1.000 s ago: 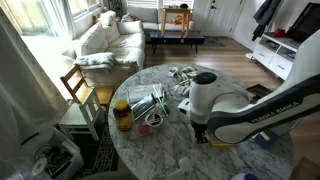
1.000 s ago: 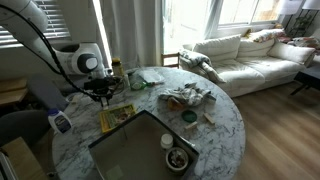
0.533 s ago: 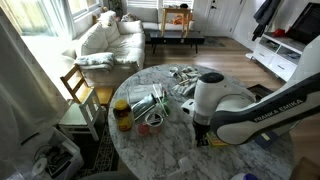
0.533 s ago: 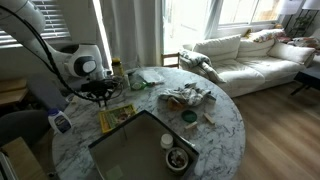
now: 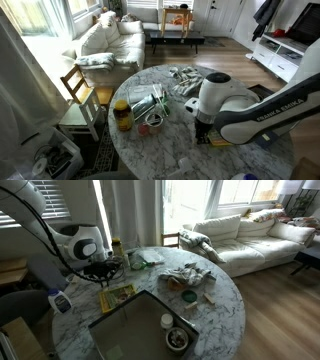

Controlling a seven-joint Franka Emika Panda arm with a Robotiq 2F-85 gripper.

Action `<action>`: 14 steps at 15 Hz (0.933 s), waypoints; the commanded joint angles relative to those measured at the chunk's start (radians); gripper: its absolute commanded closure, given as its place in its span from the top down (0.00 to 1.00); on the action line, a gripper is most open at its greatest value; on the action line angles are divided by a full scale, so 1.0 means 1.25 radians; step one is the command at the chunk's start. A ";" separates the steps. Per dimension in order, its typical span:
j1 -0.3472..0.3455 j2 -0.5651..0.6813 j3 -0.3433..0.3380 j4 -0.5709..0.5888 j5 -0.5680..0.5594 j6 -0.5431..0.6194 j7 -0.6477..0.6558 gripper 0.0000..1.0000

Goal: Put the wooden block in the middle of the book

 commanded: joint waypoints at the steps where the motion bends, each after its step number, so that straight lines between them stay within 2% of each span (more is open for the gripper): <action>1: -0.016 -0.026 -0.002 -0.035 0.000 0.032 -0.041 0.07; 14: -0.006 -0.047 -0.044 -0.053 -0.055 0.024 -0.065 0.07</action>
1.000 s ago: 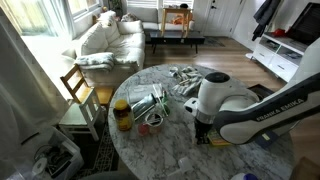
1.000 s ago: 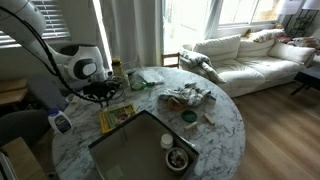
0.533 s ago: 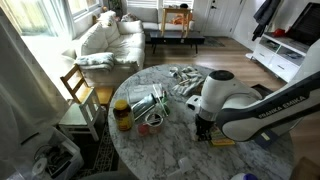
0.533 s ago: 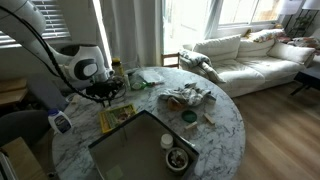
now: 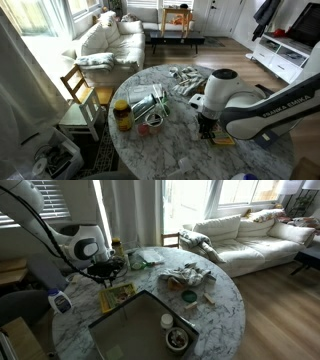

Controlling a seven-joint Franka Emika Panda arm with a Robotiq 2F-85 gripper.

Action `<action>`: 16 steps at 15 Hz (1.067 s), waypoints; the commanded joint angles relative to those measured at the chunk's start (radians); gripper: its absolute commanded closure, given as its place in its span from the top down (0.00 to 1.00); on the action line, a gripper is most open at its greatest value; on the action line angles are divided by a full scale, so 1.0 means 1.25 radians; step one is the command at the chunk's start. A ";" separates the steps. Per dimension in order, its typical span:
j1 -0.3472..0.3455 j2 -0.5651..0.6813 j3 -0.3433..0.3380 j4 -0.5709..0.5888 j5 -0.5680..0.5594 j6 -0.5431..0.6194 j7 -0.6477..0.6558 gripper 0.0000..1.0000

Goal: Put the wooden block in the middle of the book

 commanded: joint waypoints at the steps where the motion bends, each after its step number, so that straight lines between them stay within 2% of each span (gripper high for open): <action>1: 0.006 -0.020 -0.021 -0.034 -0.034 0.010 0.003 0.07; 9: 0.002 -0.018 -0.017 -0.038 -0.027 0.019 0.000 0.08; 10: 0.004 -0.018 -0.019 -0.038 -0.031 0.016 0.003 0.54; 12: 0.004 -0.024 -0.019 -0.038 -0.031 0.013 0.004 0.61; 16: -0.007 -0.052 0.002 -0.032 0.014 -0.002 -0.021 0.92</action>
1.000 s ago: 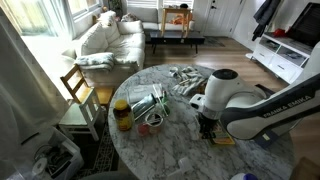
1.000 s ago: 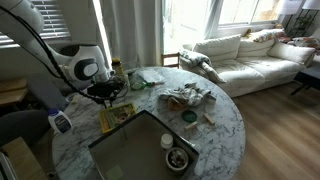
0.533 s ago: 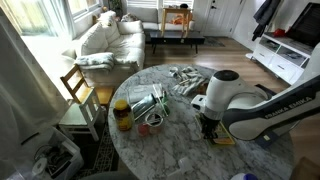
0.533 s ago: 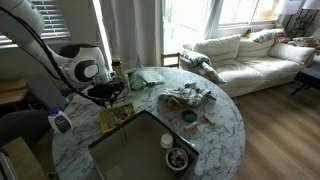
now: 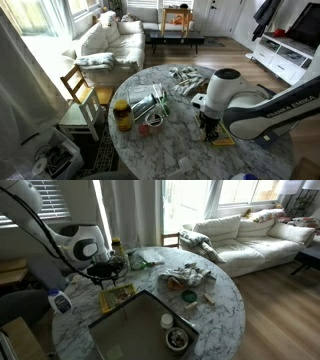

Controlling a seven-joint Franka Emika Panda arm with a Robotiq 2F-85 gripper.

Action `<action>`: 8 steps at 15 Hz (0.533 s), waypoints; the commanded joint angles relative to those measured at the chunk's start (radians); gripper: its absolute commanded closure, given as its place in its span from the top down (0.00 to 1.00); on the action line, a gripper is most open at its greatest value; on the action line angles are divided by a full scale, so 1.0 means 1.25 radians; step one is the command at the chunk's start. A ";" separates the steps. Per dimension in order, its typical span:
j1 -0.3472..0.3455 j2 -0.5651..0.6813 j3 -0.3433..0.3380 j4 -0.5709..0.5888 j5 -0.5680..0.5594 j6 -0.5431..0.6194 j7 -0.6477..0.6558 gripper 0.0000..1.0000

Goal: Put the wooden block in the middle of the book

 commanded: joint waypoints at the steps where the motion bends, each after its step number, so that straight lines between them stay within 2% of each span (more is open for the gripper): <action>1: -0.008 -0.047 0.017 -0.013 0.039 -0.011 -0.030 0.98; 3: 0.001 -0.071 0.011 -0.003 0.051 -0.038 0.008 1.00; 4: 0.016 -0.085 -0.008 0.006 0.046 -0.047 0.089 1.00; 8: 0.020 -0.126 -0.032 0.050 0.033 -0.087 0.251 1.00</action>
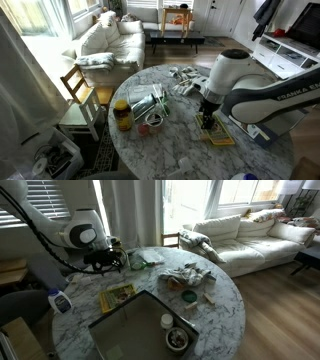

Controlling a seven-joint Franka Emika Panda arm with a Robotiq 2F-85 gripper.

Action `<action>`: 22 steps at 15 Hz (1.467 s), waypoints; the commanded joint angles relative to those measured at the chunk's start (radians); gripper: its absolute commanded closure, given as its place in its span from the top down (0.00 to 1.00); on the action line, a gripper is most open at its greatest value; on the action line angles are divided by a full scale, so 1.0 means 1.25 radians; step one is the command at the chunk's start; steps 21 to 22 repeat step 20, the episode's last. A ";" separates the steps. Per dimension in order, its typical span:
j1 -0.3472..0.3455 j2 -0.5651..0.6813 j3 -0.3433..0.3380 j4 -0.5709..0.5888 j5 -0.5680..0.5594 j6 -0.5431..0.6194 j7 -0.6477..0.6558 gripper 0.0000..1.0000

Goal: Put the wooden block in the middle of the book

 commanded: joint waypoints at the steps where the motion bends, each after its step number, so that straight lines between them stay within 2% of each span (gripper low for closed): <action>1: 0.017 -0.050 -0.030 0.036 -0.008 -0.076 0.147 1.00; 5: 0.019 -0.104 -0.051 0.074 -0.026 -0.158 0.314 1.00; 13: 0.010 -0.218 -0.055 0.103 -0.019 -0.405 0.617 1.00; 14: 0.009 -0.231 -0.056 0.095 0.013 -0.426 0.638 1.00; 15: 0.011 -0.198 -0.056 0.118 -0.010 -0.389 0.586 1.00; 22: 0.011 -0.201 -0.055 0.118 -0.010 -0.396 0.591 1.00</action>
